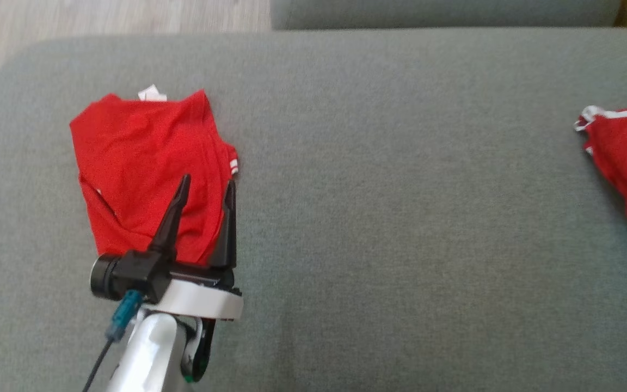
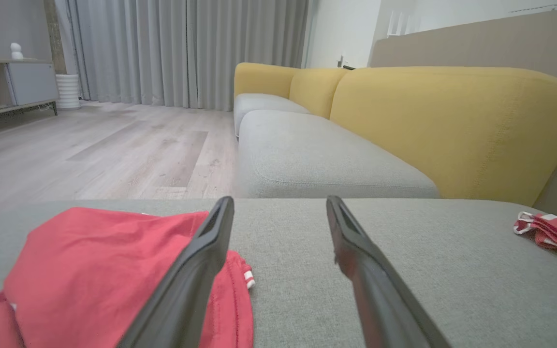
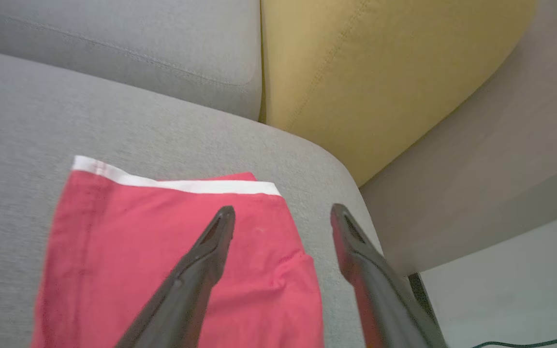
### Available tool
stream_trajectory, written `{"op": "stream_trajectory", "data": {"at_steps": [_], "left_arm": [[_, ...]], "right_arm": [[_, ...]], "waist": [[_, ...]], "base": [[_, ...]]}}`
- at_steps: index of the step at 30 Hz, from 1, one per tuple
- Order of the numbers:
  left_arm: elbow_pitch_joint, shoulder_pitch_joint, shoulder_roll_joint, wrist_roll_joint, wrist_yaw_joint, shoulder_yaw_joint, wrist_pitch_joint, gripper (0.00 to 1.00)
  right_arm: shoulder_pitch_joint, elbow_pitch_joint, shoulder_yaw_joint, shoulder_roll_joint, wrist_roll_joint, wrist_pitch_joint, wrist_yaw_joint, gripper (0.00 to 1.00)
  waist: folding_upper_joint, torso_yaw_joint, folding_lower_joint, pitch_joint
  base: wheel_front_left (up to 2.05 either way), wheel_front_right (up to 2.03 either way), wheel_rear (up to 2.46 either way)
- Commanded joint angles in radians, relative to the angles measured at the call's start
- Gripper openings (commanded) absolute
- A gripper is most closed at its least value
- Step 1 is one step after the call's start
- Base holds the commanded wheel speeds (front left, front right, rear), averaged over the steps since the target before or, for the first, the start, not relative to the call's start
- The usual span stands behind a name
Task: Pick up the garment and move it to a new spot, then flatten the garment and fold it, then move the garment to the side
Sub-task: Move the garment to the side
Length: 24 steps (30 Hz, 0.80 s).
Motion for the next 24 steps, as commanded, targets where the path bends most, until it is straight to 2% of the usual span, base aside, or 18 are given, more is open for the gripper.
{"op": "stream_trajectory", "data": {"at_steps": [1,3,6,12,19,24], "left_arm": [[-0.029,-0.005,0.005,0.022,0.009,0.04,-0.008,1.0],[-0.029,0.007,0.006,0.034,0.023,0.057,-0.008,1.0],[-0.035,0.023,0.005,0.034,0.021,0.076,-0.008,1.0],[-0.061,0.049,0.015,0.057,0.025,0.102,-0.008,1.0],[-0.078,0.085,0.011,0.035,0.016,0.123,-0.008,1.0],[-0.08,0.11,0.007,0.024,0.012,0.12,-0.008,1.0]], "right_arm": [[-0.018,-0.036,0.006,-0.008,0.001,-0.012,-0.002,1.0],[-0.017,-0.058,-0.006,0.025,0.016,-0.016,-0.002,1.0],[-0.009,-0.113,0.0,0.082,0.048,-0.039,-0.002,1.0],[0.048,-0.288,0.019,0.204,0.159,-0.118,-0.002,1.0],[0.201,-0.526,0.049,0.377,0.238,-0.17,-0.002,1.0],[0.346,-0.621,0.052,0.47,0.249,-0.204,-0.002,1.0]], "waist": [[-0.0001,-0.013,0.0,-0.031],[-0.0001,-0.022,0.0,-0.059],[-0.0001,-0.033,0.0,-0.096],[-0.0001,-0.043,0.0,-0.155],[-0.0001,-0.046,0.0,-0.191],[-0.0001,-0.041,0.0,-0.202]], "base": [[0.0,0.0,0.0],[0.0,0.0,0.0],[0.0,0.0,0.0],[0.0,0.0,0.0],[0.0,0.0,0.0],[0.0,0.0,0.0]]}}
